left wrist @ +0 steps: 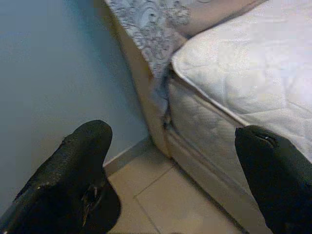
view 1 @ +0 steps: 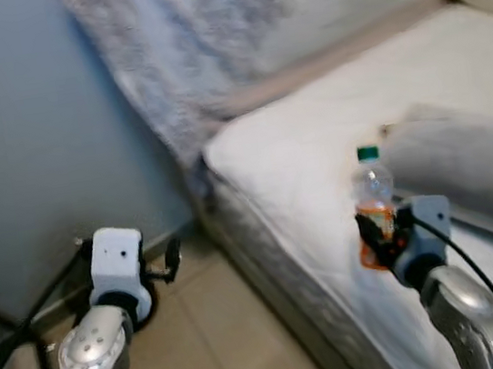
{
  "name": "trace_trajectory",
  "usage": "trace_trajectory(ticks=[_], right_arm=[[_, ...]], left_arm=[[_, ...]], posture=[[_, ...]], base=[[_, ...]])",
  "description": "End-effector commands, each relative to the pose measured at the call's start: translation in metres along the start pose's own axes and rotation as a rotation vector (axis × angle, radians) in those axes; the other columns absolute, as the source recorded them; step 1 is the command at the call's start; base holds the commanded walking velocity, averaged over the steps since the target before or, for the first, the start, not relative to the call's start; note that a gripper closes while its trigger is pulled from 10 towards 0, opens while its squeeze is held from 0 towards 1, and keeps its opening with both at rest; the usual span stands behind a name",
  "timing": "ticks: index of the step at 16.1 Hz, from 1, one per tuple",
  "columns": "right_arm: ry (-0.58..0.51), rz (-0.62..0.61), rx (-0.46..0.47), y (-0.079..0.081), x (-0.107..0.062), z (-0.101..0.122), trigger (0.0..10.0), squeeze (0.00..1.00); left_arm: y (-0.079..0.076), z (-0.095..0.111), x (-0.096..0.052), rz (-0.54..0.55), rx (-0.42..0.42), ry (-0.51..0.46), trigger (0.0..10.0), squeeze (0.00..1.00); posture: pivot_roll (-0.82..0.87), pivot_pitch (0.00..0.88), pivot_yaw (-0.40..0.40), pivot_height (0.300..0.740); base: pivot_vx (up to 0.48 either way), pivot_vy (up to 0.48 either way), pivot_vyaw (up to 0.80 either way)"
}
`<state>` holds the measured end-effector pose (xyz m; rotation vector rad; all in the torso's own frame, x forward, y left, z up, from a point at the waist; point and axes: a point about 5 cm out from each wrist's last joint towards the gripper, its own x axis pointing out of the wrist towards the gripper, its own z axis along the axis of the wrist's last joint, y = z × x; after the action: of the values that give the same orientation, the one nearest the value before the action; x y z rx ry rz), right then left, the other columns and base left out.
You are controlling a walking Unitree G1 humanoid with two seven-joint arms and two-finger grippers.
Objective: Clean up the room
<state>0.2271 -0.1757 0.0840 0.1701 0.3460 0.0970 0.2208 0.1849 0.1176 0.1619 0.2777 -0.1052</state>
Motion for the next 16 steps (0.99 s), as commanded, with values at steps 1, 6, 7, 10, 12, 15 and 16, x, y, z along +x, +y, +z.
trace_trajectory(ticks=[1,6,7,10,12,15,16], right_arm=[[-0.011,0.019,0.01,0.006,0.001,0.004,10.0,0.0],[-0.01,0.034,0.007,0.009,0.003,0.005,10.0,0.0],[-0.01,0.037,0.009,0.01,0.003,0.005,10.0,0.0],[-0.015,0.028,-0.016,0.011,0.005,0.006,10.0,0.0],[-0.02,0.005,-0.036,0.011,0.009,0.007,10.0,0.0],[-0.034,-0.014,-0.098,0.015,0.016,0.009,10.0,0.0],[-0.024,-0.015,-0.081,0.015,0.017,0.008,10.0,0.0]], left_arm=[[0.004,0.0,0.001,0.01,0.016,0.01,10.0,0.0],[0.004,0.003,0.005,0.012,0.017,-0.001,10.0,0.0],[0.003,0.004,0.005,0.003,0.018,-0.002,10.0,0.0],[-0.001,0.01,0.007,-0.012,0.027,-0.042,10.0,0.0],[0.0,0.009,0.007,-0.008,0.021,-0.04,10.0,0.0],[0.002,0.01,0.007,-0.008,0.046,-0.048,10.0,0.0],[0.003,0.01,0.008,-0.005,0.046,-0.049,10.0,0.0]], posture=[[-0.02,0.0,0.03,0.74],[-0.02,0.0,0.026,0.74],[-0.02,0.0,0.027,0.74],[-0.02,0.0,0.026,0.74],[-0.01,0.0,0.027,0.74],[-0.01,0.0,0.036,0.74],[-0.01,0.0,0.037,0.74]], base=[[0.0,0.0,0.79],[0.0,0.0,0.79],[0.0,0.0,0.79],[0.0,0.0,0.75],[0.0,0.0,0.0],[0.0,0.0,0.0],[0.0,0.0,0.0]])
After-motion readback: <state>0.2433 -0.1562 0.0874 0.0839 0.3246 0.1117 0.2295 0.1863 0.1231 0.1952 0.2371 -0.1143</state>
